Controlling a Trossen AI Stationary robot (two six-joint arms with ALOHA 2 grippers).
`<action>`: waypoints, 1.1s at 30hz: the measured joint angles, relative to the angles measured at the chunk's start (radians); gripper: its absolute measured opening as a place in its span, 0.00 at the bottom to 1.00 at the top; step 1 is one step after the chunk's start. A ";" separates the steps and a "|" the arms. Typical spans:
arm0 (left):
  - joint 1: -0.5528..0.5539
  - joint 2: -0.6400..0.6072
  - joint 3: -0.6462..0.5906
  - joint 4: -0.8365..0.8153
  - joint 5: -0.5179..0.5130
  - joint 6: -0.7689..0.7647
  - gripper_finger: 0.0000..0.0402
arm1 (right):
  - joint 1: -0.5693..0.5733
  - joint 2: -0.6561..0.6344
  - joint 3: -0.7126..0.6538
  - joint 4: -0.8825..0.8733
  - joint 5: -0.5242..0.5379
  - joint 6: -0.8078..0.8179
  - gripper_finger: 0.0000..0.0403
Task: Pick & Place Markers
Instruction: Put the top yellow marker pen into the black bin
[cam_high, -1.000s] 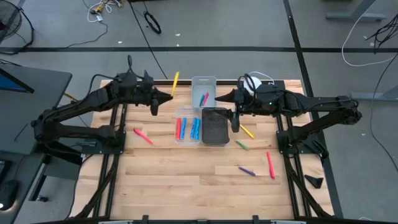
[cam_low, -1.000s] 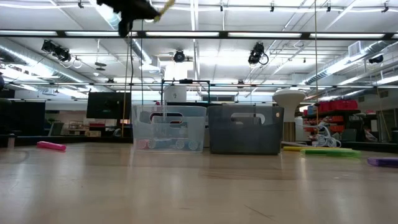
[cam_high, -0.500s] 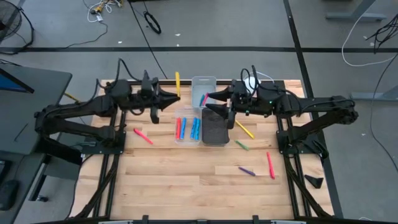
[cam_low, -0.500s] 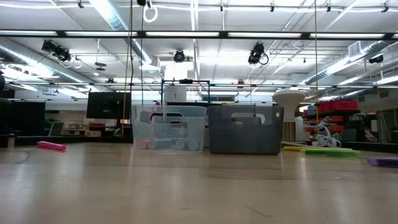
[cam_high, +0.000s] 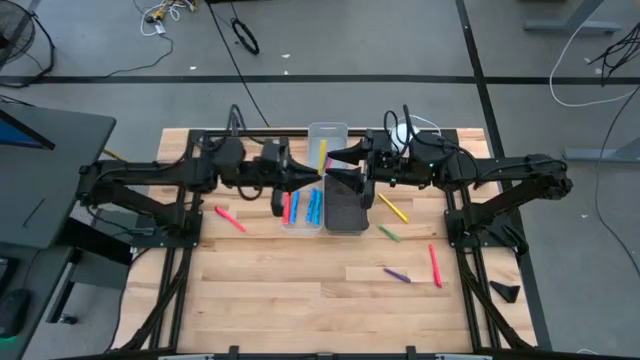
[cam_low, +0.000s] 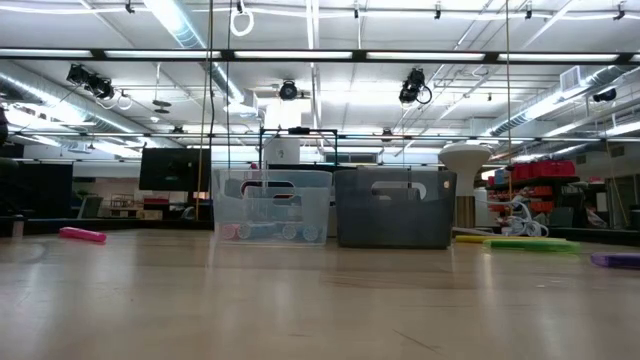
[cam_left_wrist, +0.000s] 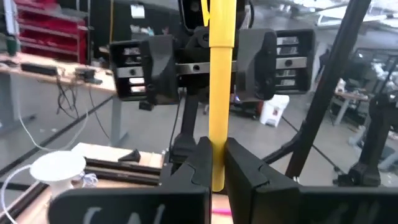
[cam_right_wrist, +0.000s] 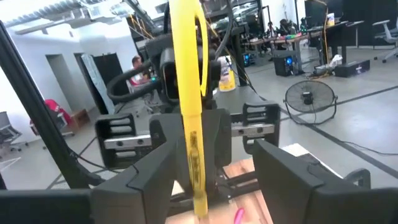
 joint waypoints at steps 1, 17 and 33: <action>0.000 0.020 0.021 -0.006 0.010 0.001 0.05 | 0.000 0.000 -0.001 -0.001 0.000 -0.001 0.53; 0.000 0.123 0.150 -0.042 0.041 0.025 0.05 | 0.003 -0.020 -0.001 0.003 -0.035 -0.011 0.32; 0.002 0.122 0.149 -0.056 0.014 0.021 0.13 | 0.029 -0.026 0.000 -0.012 -0.026 -0.074 0.05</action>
